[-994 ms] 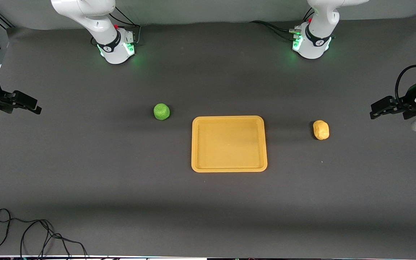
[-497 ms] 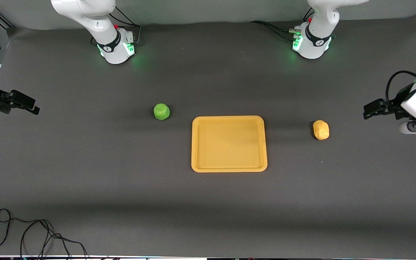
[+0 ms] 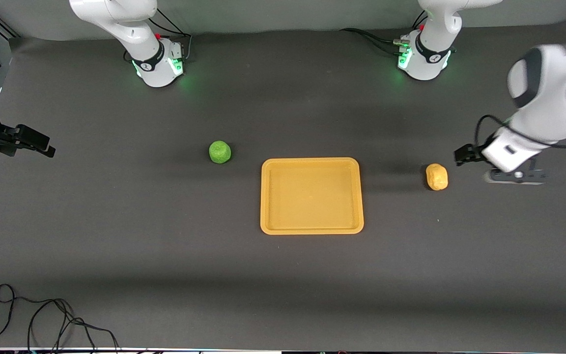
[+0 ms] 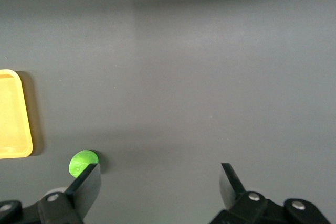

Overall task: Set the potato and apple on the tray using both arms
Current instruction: 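Grasp the yellow potato with the left gripper while the right gripper advances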

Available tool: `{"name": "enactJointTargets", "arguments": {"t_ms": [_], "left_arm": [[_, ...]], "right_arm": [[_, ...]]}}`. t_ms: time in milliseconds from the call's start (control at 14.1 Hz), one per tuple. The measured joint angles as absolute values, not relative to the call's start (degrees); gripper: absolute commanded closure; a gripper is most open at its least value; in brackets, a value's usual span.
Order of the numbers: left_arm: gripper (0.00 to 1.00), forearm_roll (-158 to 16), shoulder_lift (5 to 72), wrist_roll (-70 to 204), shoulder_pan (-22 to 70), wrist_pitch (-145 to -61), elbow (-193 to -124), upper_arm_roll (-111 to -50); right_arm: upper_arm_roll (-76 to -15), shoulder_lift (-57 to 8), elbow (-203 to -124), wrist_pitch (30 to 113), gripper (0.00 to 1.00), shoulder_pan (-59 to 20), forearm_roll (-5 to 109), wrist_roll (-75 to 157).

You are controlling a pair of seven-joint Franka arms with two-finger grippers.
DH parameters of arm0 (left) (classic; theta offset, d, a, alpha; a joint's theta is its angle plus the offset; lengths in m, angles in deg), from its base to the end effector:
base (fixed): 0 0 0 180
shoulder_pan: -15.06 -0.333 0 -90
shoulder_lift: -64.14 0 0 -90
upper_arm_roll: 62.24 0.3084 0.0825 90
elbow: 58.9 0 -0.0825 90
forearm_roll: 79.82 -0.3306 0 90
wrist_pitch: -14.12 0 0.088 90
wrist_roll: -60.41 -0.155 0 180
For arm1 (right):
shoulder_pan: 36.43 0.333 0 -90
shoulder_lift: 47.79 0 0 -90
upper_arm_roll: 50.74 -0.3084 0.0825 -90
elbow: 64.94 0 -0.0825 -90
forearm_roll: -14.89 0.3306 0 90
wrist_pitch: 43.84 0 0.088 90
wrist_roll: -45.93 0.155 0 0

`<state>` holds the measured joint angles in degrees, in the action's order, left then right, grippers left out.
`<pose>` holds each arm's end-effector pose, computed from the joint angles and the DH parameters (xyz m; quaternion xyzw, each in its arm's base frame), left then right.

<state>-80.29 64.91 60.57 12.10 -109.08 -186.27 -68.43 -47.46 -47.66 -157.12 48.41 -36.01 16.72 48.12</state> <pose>0.4709 -0.0259 0.3516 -0.9991 0.0291 0.0296 0.0050 0.5043 -0.0203 0.5553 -0.9989 0.0447 0.0004 0.0159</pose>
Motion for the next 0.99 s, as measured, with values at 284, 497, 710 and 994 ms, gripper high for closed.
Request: {"name": "enactJointTargets", "arguments": {"t_ms": [284, 497, 710, 994], "left_arm": [[0.01, -80.3, 60.0, 60.9, 13.4, -118.1, -194.4, -68.5], [0.01, -80.3, 54.7, 61.3, 13.9, -122.7, -194.6, -68.5], [0.0, -80.3, 51.1, 61.3, 13.9, -128.6, -194.6, -68.3], [0.02, -80.4, 47.3, 61.3, 13.7, -132.8, -194.5, -67.9]], "right_arm": [[-47.5, -47.5, -157.1, 48.4, 0.0, -36.0, 16.7, 48.1], [-47.5, -47.4, -157.1, 48.4, 0.0, -35.8, 16.7, 48.1], [-47.7, -47.3, -157.3, 48.4, 0.0, -33.0, 16.7, 48.8], [-47.9, -47.7, -159.1, 48.3, 0.0, -25.6, 16.7, 57.7]]}}
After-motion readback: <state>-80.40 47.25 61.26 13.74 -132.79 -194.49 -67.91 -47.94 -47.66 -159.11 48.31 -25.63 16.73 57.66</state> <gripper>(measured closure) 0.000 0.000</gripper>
